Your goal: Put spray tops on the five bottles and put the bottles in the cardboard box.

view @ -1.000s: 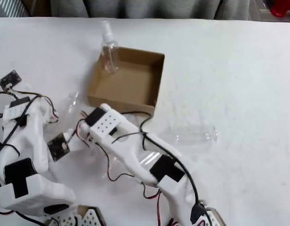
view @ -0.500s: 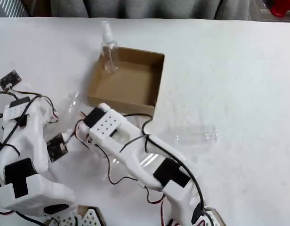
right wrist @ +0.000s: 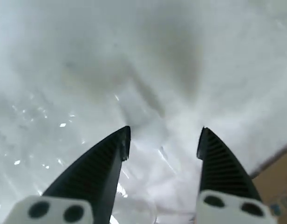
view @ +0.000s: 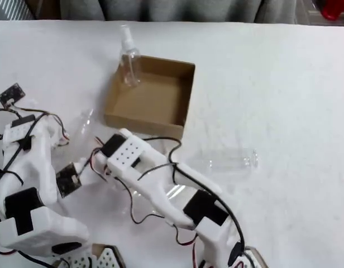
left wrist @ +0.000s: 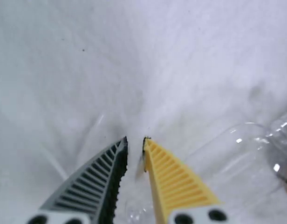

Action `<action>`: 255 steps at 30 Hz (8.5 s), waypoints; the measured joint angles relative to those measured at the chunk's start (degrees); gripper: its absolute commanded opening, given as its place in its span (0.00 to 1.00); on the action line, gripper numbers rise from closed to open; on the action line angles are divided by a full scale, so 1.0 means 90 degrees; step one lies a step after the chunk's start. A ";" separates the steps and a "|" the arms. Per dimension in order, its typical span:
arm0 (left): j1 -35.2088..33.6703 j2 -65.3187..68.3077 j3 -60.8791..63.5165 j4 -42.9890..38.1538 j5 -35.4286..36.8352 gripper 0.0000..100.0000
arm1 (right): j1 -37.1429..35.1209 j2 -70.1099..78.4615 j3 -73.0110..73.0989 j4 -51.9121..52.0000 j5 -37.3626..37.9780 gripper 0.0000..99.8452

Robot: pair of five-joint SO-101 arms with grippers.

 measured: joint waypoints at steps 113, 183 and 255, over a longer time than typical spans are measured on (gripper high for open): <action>0.0186 0.0049 0.0000 -0.0010 -0.1377 0.08 | 0.9133 -0.1309 0.1026 0.0215 -0.4864 0.19; 0.0879 0.0049 -0.3692 0.4181 -0.4425 0.27 | 0.8147 -0.6291 0.6095 -0.1153 -0.5382 0.02; 0.1143 0.2862 -0.4054 0.2491 -0.5773 0.05 | 0.8137 -0.6291 0.6232 -0.1299 -0.5382 0.02</action>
